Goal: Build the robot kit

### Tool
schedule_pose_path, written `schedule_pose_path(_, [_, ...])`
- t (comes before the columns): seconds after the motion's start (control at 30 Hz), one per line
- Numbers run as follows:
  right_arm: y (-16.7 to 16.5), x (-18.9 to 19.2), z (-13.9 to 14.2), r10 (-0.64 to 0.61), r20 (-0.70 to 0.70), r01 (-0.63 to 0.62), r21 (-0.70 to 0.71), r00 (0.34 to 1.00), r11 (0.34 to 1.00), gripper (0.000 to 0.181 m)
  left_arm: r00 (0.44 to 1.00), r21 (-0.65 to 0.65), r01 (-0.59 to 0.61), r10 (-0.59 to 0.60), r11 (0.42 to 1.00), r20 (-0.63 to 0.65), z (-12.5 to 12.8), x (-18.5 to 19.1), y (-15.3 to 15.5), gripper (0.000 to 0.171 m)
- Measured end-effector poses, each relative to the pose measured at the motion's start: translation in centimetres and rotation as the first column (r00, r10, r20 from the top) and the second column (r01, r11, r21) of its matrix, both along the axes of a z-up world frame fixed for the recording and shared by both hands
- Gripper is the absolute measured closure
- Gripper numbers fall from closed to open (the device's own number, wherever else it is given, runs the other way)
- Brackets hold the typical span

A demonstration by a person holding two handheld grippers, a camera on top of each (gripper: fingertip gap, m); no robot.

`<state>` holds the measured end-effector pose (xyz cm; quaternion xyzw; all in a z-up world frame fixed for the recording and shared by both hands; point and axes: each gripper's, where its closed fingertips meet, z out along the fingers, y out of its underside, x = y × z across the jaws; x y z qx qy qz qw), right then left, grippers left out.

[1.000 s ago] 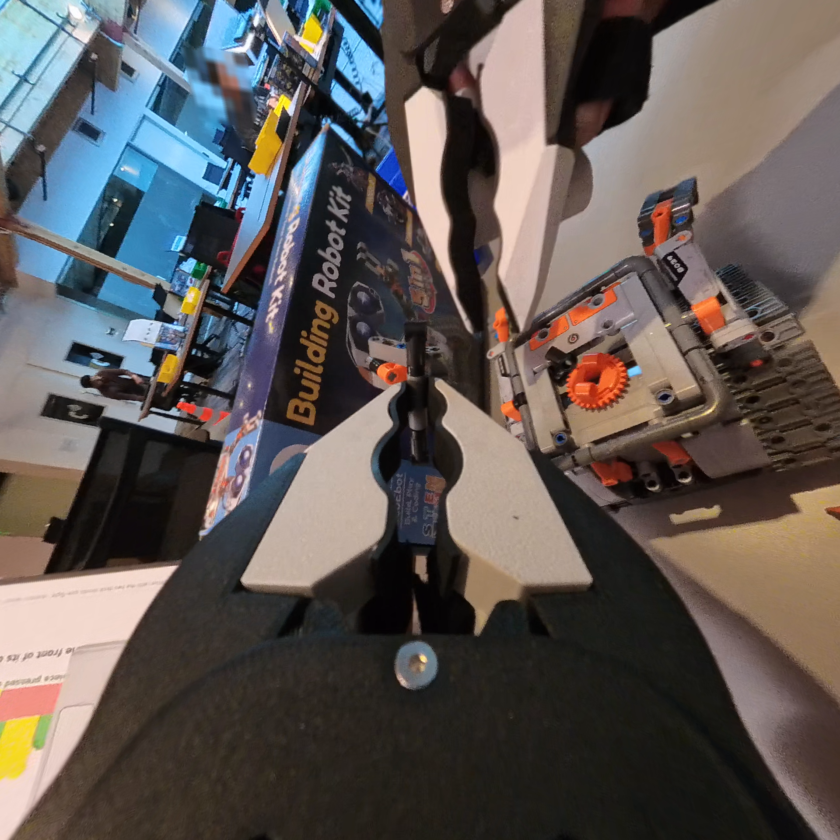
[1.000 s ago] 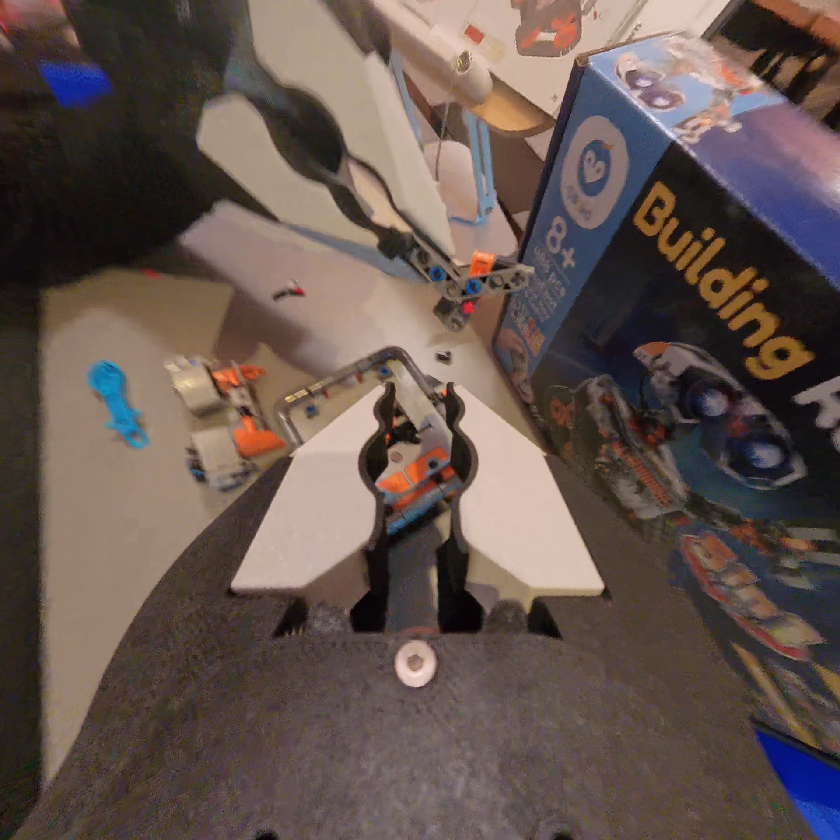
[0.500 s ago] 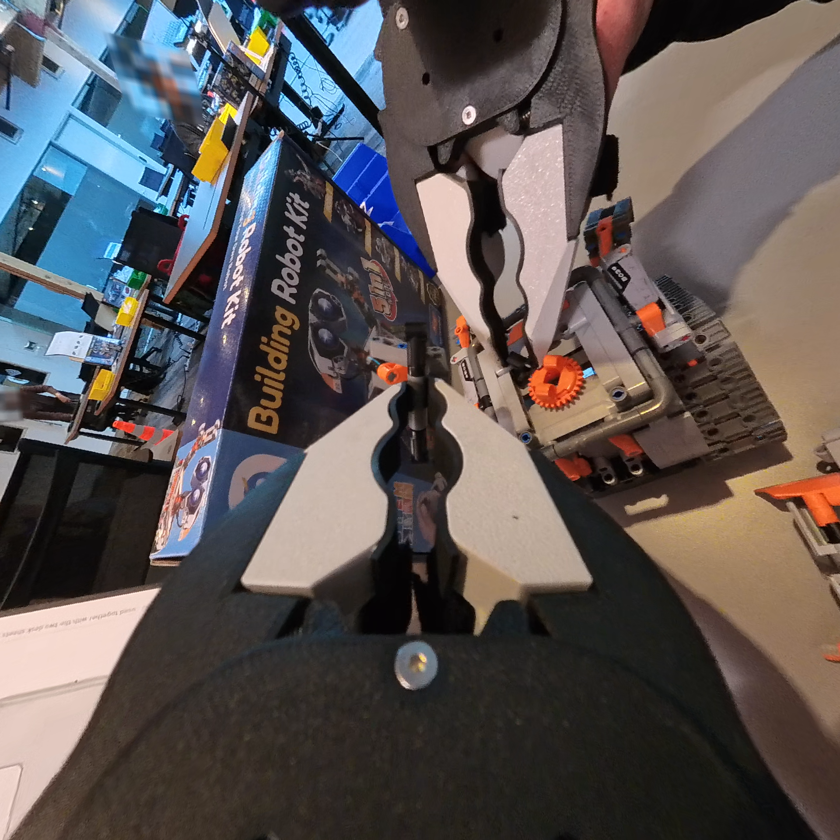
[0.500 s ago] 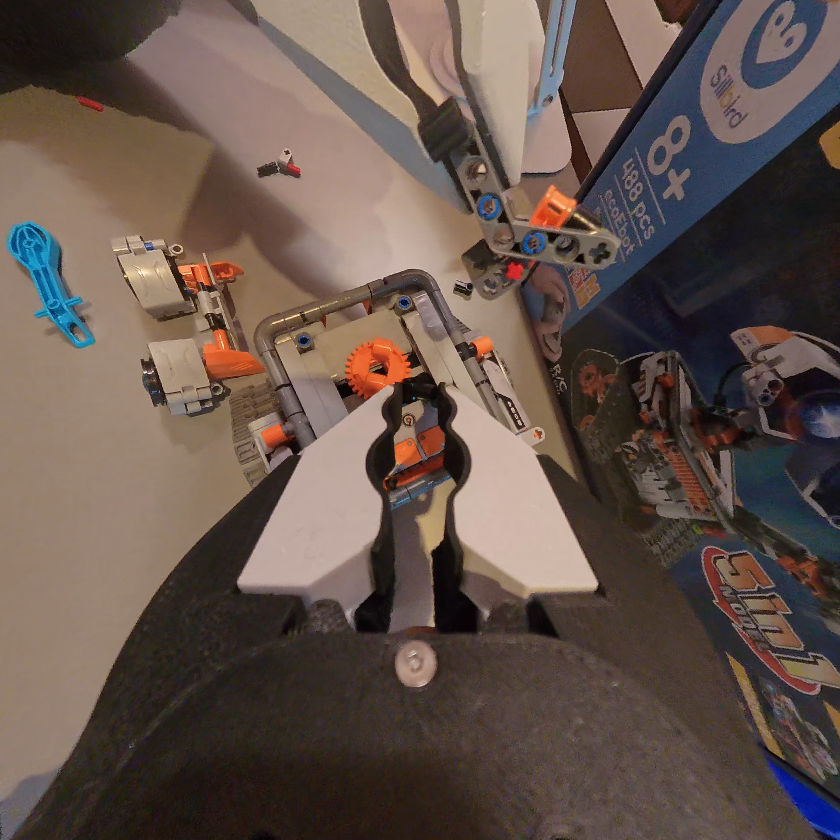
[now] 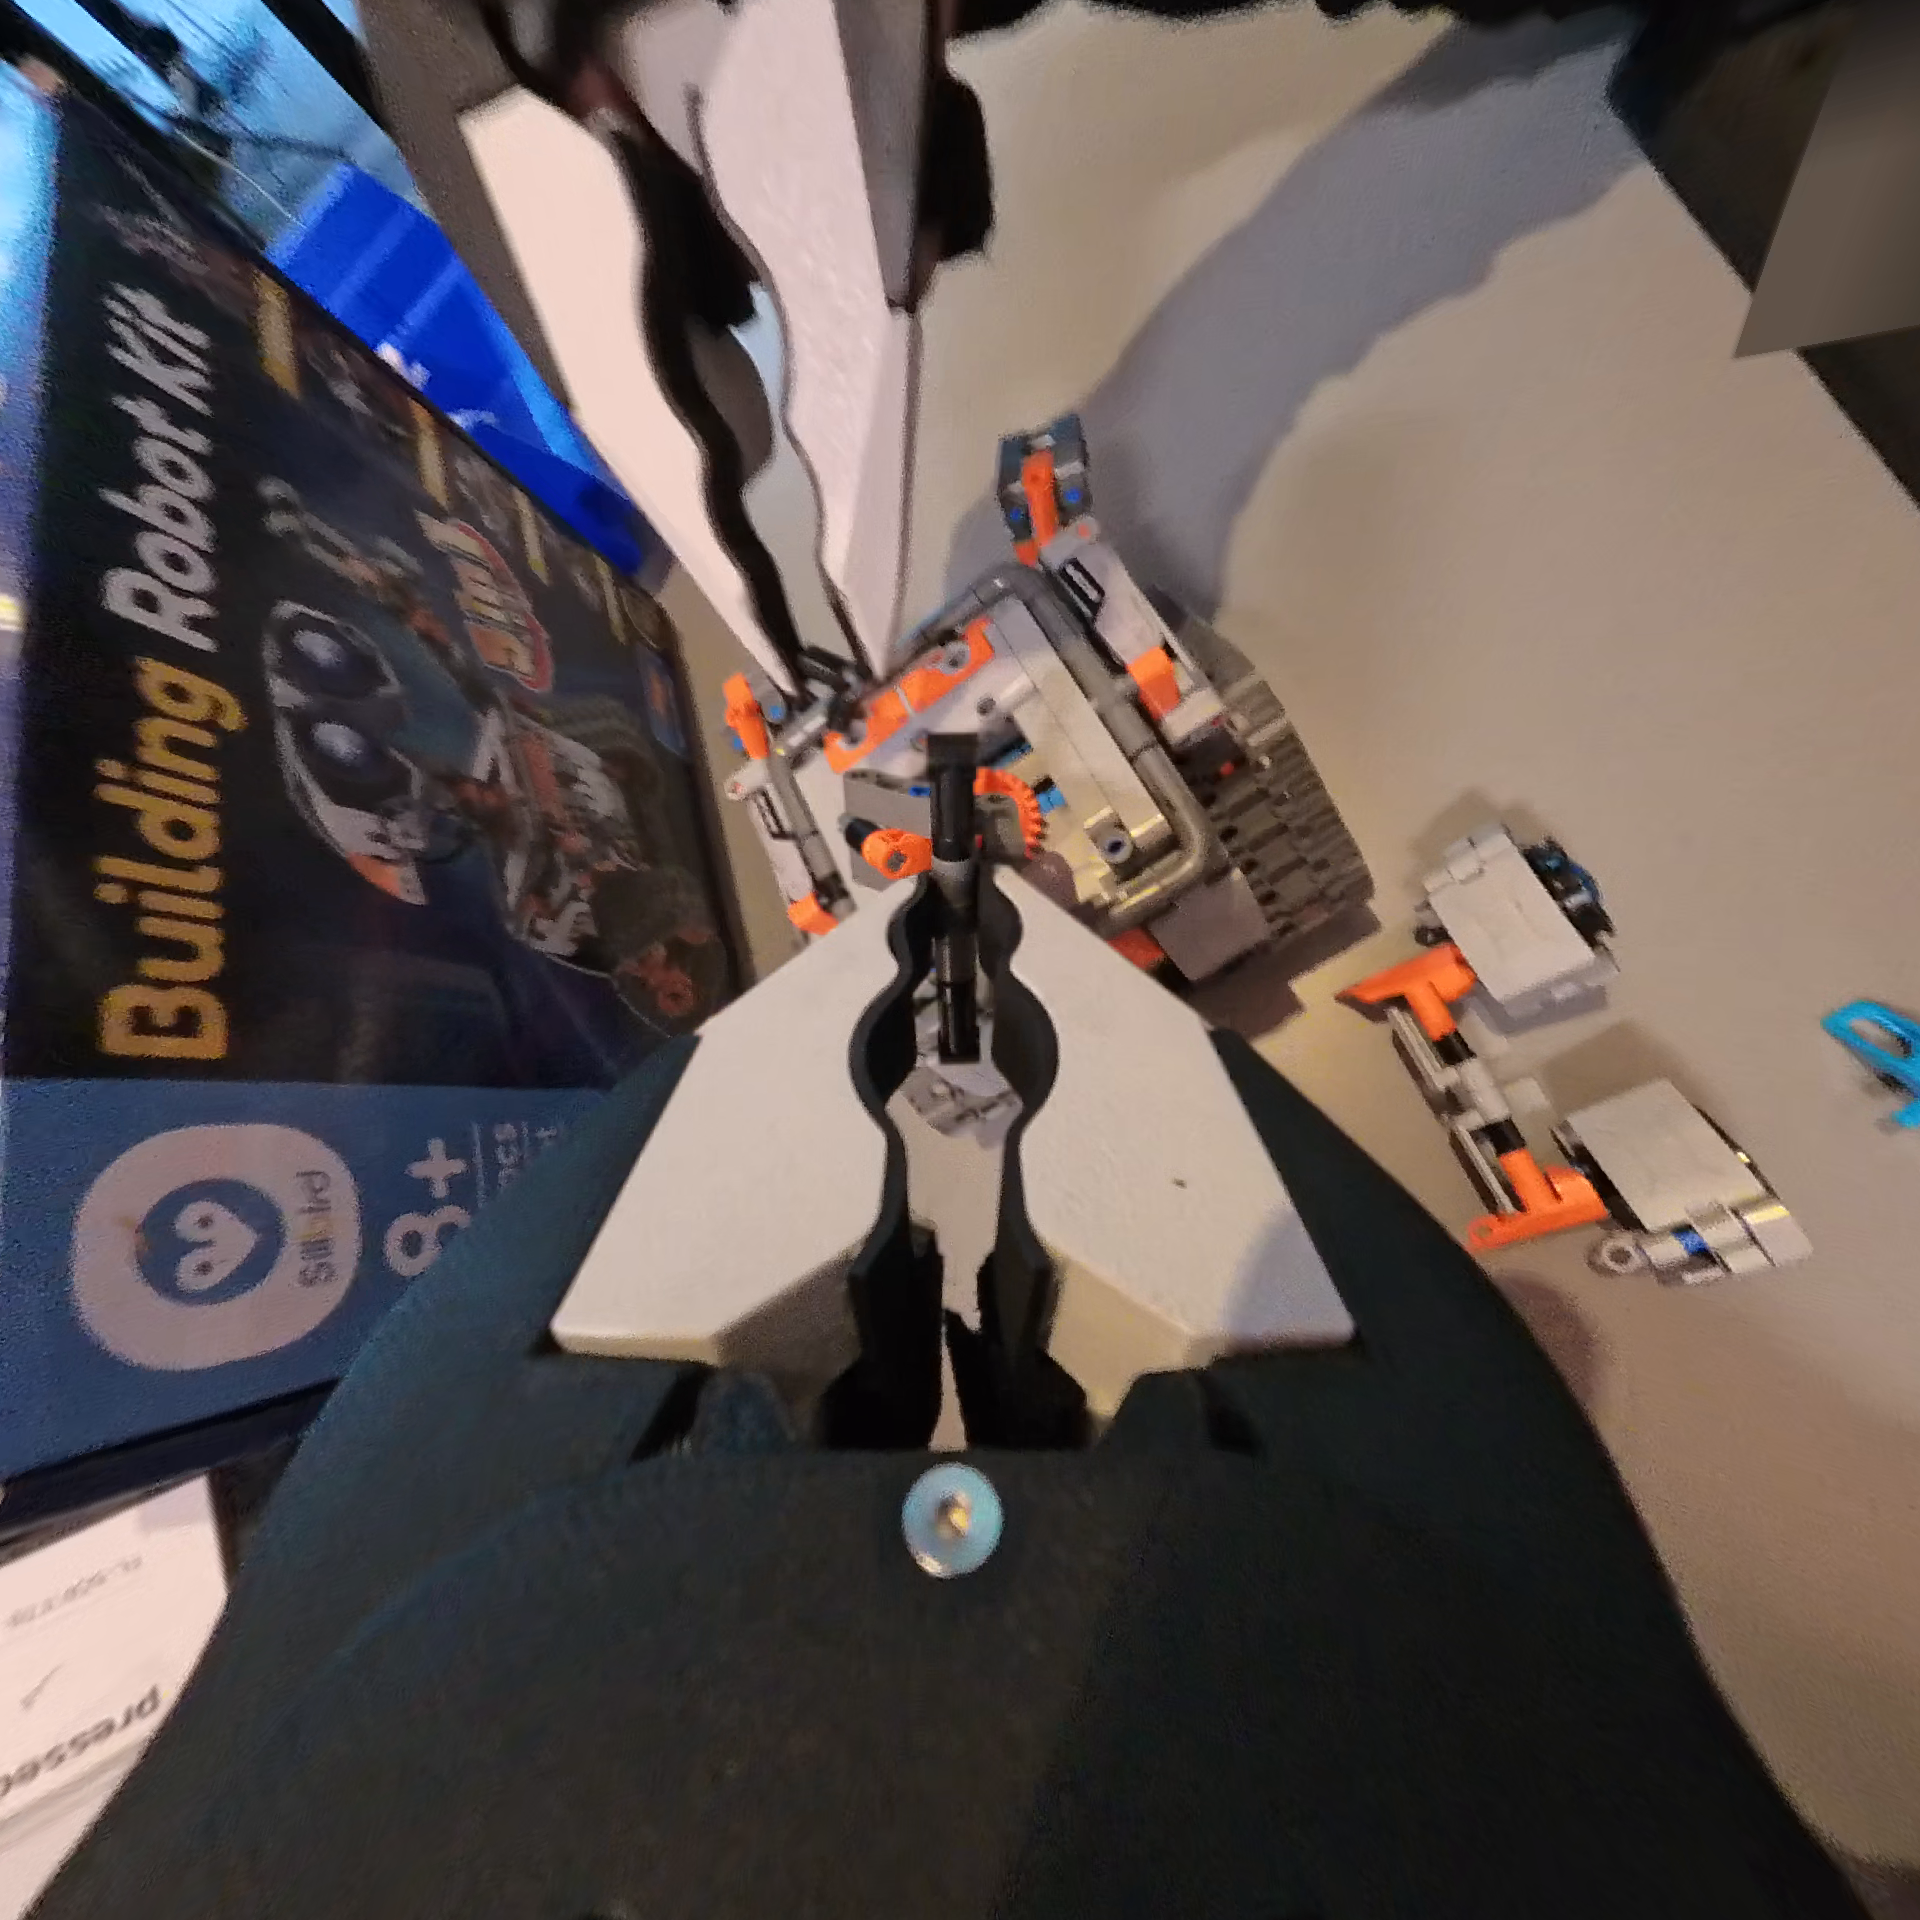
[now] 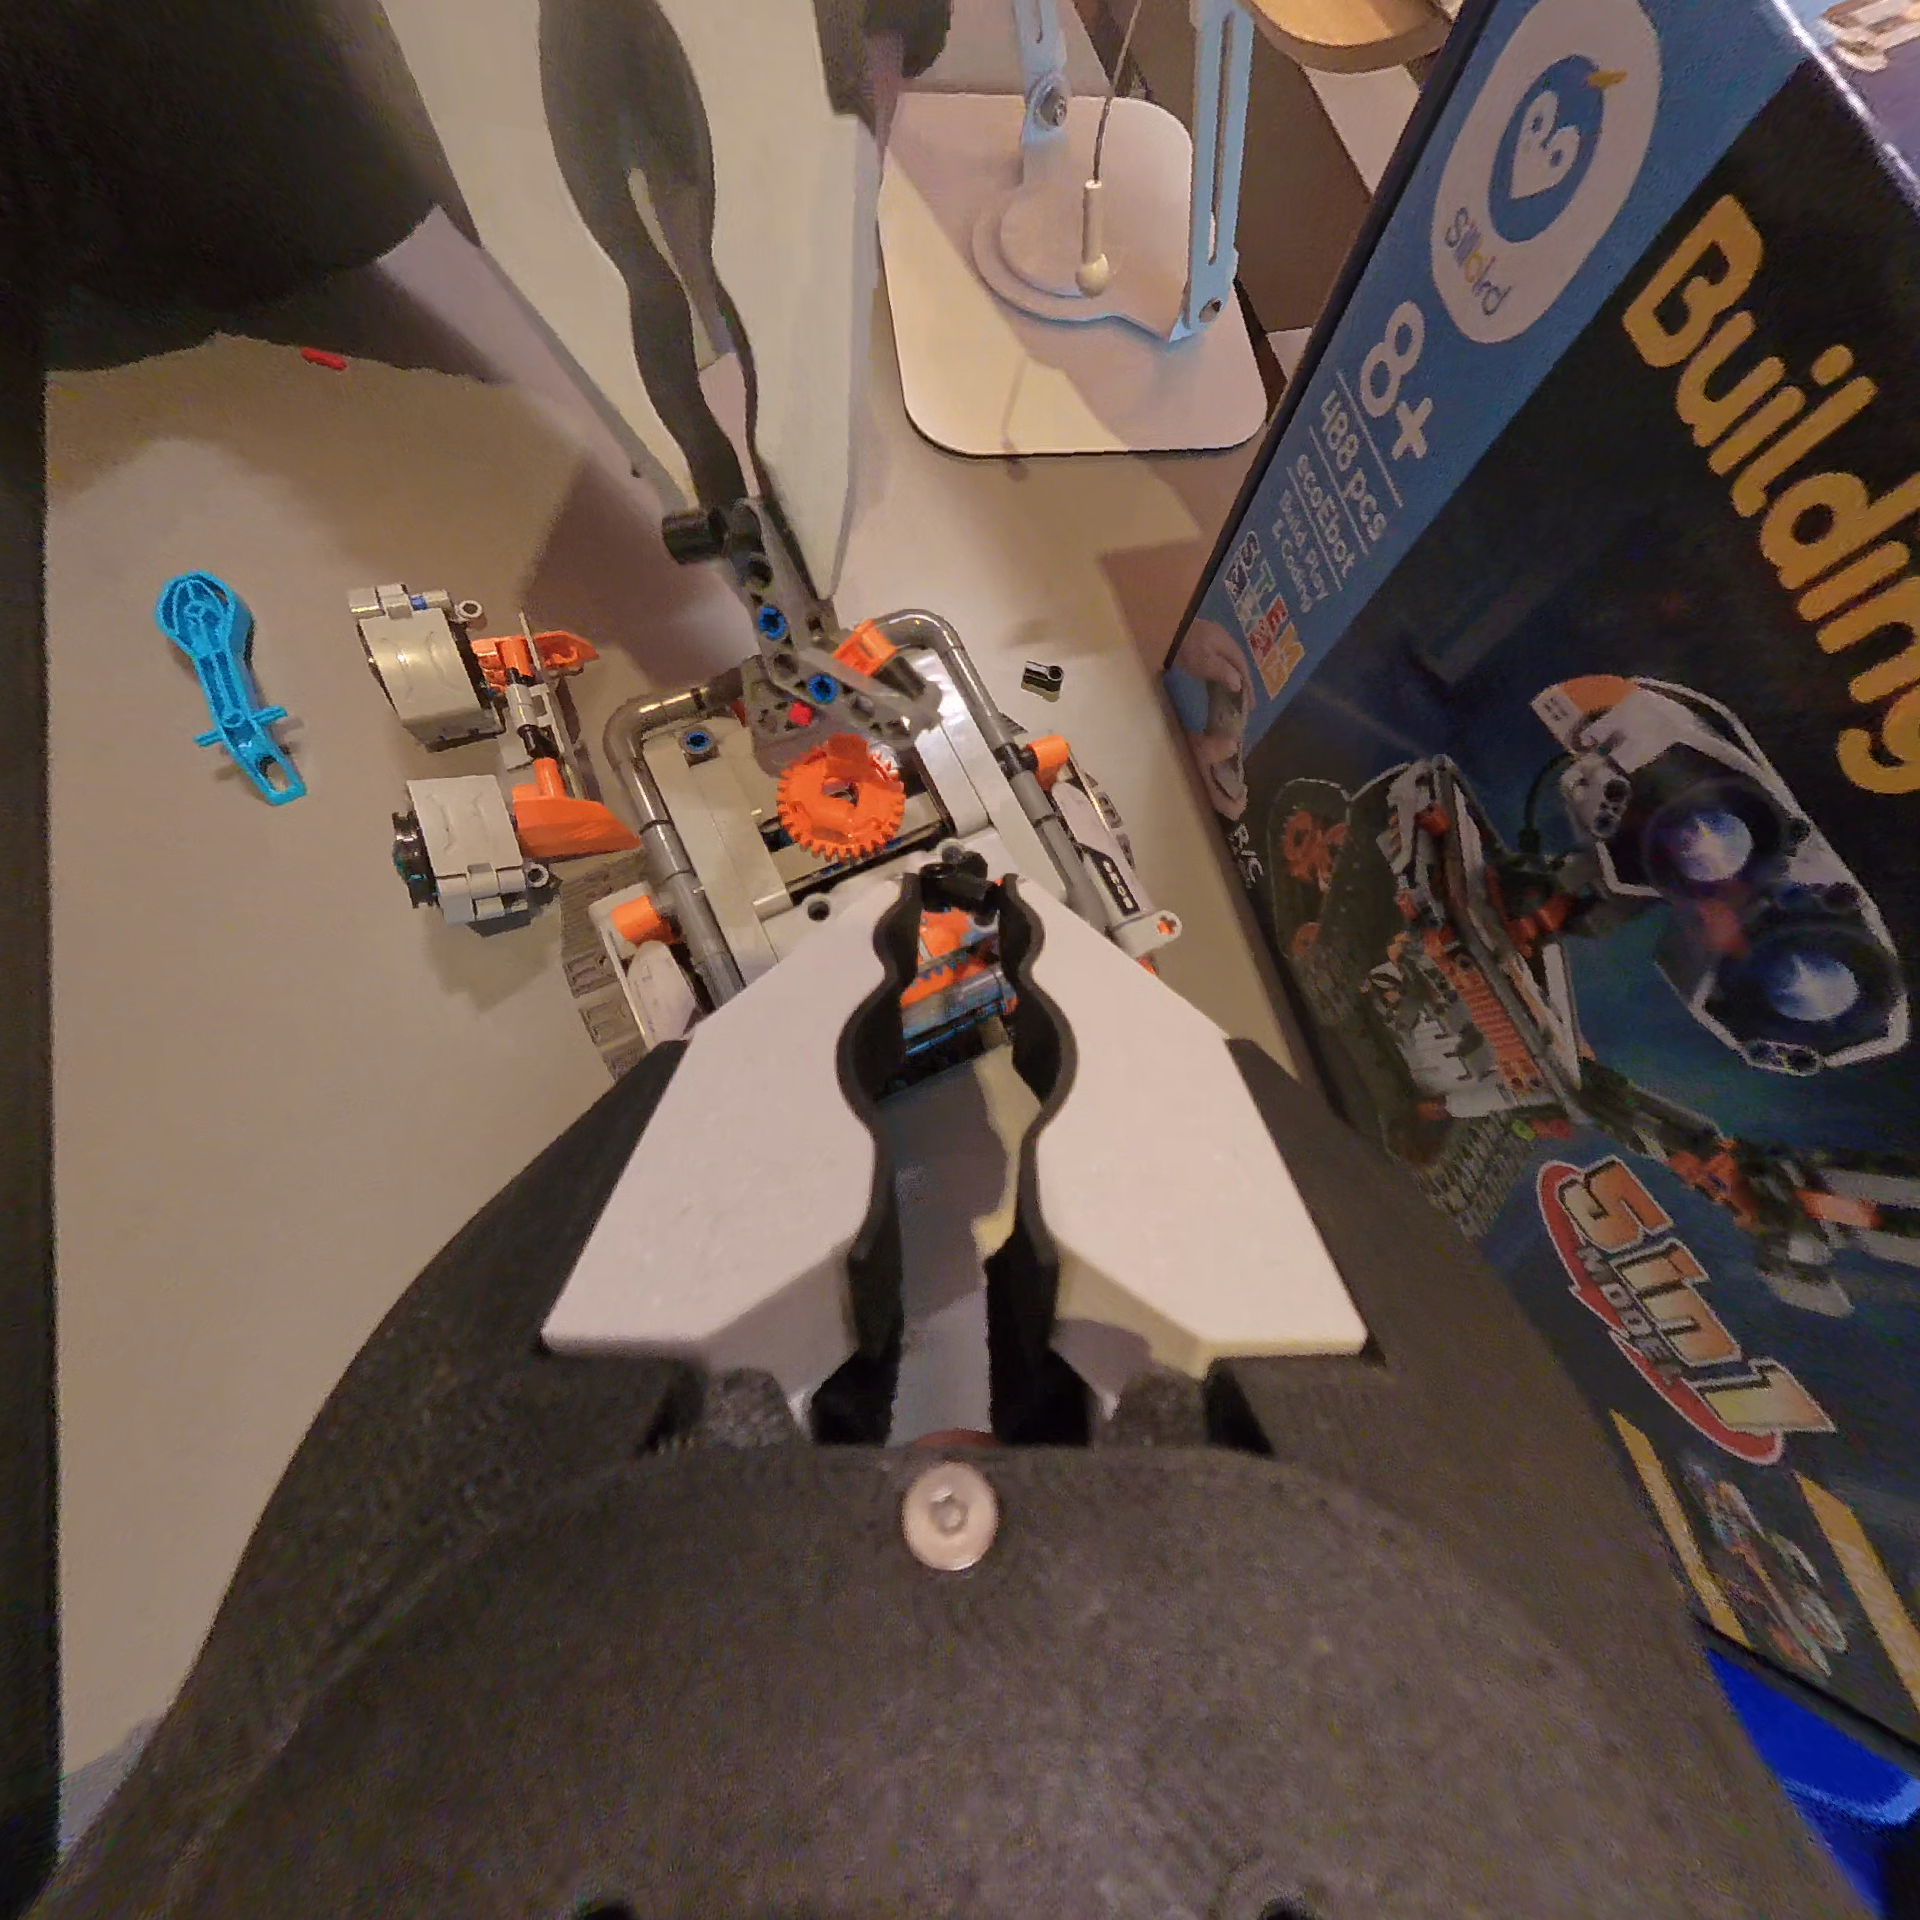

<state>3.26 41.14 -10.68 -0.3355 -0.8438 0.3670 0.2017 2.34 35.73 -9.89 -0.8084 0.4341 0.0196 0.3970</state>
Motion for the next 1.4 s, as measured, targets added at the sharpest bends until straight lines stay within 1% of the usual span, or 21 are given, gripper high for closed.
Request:
schedule_pose_path(0.07, [0.3, 0.1, 0.0, -0.001, 0.001, 0.001, 0.004, 1.0, 1.0, 0.168, 0.999, -0.062, 0.013, -0.015, 0.998, -0.036, -0.8, 0.2, -0.1, 0.166])
schedule_pose_path(0.13, [0.5, 0.0, -0.2, -0.01, 0.006, 0.01, 0.014, 1.0, 1.0, 0.168, 0.997, -0.117, -0.005, -0.005, 0.993, -0.083, -1.4, 0.1, 0.1, 0.165])
schedule_pose_path(0.23, [0.6, 0.0, -0.4, -0.012, 0.009, 0.012, 0.016, 1.0, 1.0, 0.168, 0.993, -0.179, -0.018, -0.002, 0.984, -0.115, -1.2, 0.2, 0.1, 0.166])
schedule_pose_path(0.4, [0.6, 0.1, -0.1, -0.012, -0.001, 0.012, 0.021, 1.0, 1.0, 0.168, 0.989, -0.221, -0.011, -0.022, 0.975, -0.147, -0.9, 0.6, 0.8, 0.166])
schedule_pose_path(0.67, [0.8, 0.2, 0.1, -0.012, -0.008, 0.013, 0.033, 1.0, 0.999, 0.167, 0.978, -0.246, 0.013, -0.063, 0.969, -0.2, -0.6, 0.9, 1.1, 0.166])
schedule_pose_path(0.8, [0.9, 0.2, 0.0, -0.014, -0.009, 0.014, 0.037, 1.0, 0.999, 0.168, 0.968, -0.245, -0.01, -0.052, 0.969, -0.246, -0.3, 0.1, 1.4, 0.166])
schedule_pose_path(1.03, [0.9, 0.2, -0.1, -0.011, -0.008, 0.011, 0.039, 1.0, 0.999, 0.168, 0.986, -0.281, 0.0, -0.047, 0.96, -0.161, -0.2, 0.0, 1.8, 0.166])
schedule_pose_path(1.17, [0.9, 0.2, 0.0, -0.011, -0.01, 0.011, 0.038, 1.0, 0.999, 0.168, 0.99, -0.297, -0.014, -0.028, 0.955, -0.136, -0.3, -0.1, 1.8, 0.166])
schedule_pose_path(1.4, [0.8, 0.4, -0.1, -0.003, -0.004, 0.003, 0.05, 1.0, 0.999, 0.168, 0.989, -0.342, -0.103, 0.059, 0.934, -0.137, -0.4, -0.4, 1.8, 0.166])
